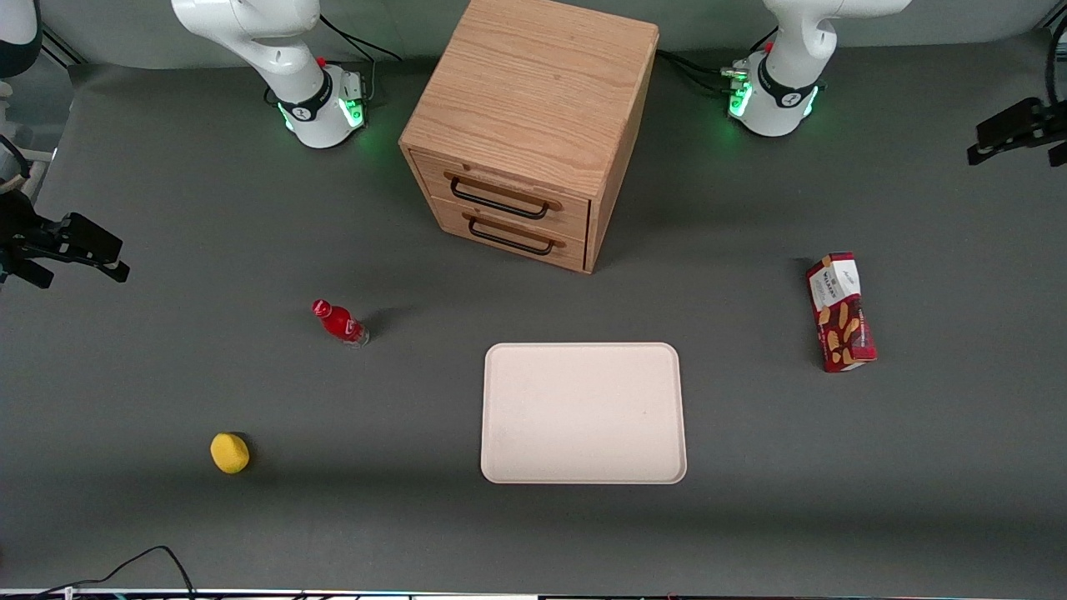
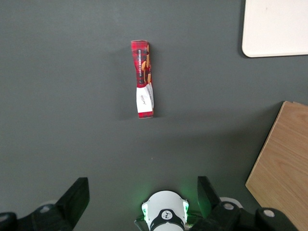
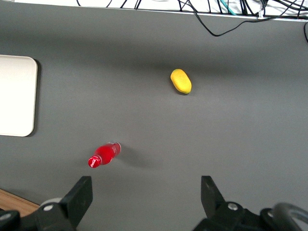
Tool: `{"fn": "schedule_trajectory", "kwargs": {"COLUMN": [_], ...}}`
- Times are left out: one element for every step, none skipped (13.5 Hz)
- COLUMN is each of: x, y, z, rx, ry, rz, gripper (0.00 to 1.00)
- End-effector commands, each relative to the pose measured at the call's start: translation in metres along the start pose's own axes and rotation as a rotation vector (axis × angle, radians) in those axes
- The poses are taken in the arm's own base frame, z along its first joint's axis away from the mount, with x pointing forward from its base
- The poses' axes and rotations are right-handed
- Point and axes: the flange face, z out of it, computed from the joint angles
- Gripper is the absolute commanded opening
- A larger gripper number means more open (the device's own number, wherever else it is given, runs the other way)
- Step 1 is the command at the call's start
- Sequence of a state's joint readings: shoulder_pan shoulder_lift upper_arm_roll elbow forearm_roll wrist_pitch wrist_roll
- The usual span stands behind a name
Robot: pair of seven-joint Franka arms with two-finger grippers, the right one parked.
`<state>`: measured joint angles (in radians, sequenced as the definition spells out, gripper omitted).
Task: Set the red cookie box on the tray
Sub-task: 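Move the left gripper down over the red plaid cookie box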
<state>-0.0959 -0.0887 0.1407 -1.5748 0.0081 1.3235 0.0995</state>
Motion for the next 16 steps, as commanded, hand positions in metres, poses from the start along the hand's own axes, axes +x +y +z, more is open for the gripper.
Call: {"fn": "schedule_trajectory", "kwargs": {"x": [0.002, 0.002, 0.002, 0.005, 0.01, 0.019, 0.039, 0.063, 0.086, 0.104, 0.114, 0.117, 0.117, 0.113, 0.11, 0.106], "y": [0.004, 0.002, 0.003, 0.002, -0.001, -0.007, -0.009, -0.011, -0.013, -0.014, -0.019, -0.024, -0.031, -0.04, -0.04, -0.04], "z": [0.001, -0.001, -0.001, 0.0, 0.003, 0.009, 0.031, 0.056, 0.085, 0.115, 0.147, 0.179, 0.213, 0.244, 0.27, 0.291], "rx": [0.022, 0.02, 0.022, 0.027, 0.022, 0.023, 0.029, 0.034, 0.041, 0.045, 0.045, 0.044, 0.043, 0.043, 0.044, 0.046], "ry": [0.004, 0.001, -0.002, 0.008, 0.015, 0.027, 0.009, -0.012, -0.033, -0.049, -0.066, -0.064, -0.053, -0.041, -0.03, -0.017], "rz": [0.002, -0.004, -0.005, -0.006, -0.005, -0.005, -0.008, -0.01, -0.008, -0.005, -0.009, 0.008, 0.04, 0.043, 0.052, 0.053], "gripper": [1.0, 1.0, 1.0, 1.0, 1.0, 1.0, 1.0, 1.0, 1.0, 1.0, 1.0, 1.0, 1.0, 1.0, 1.0, 1.0]}}
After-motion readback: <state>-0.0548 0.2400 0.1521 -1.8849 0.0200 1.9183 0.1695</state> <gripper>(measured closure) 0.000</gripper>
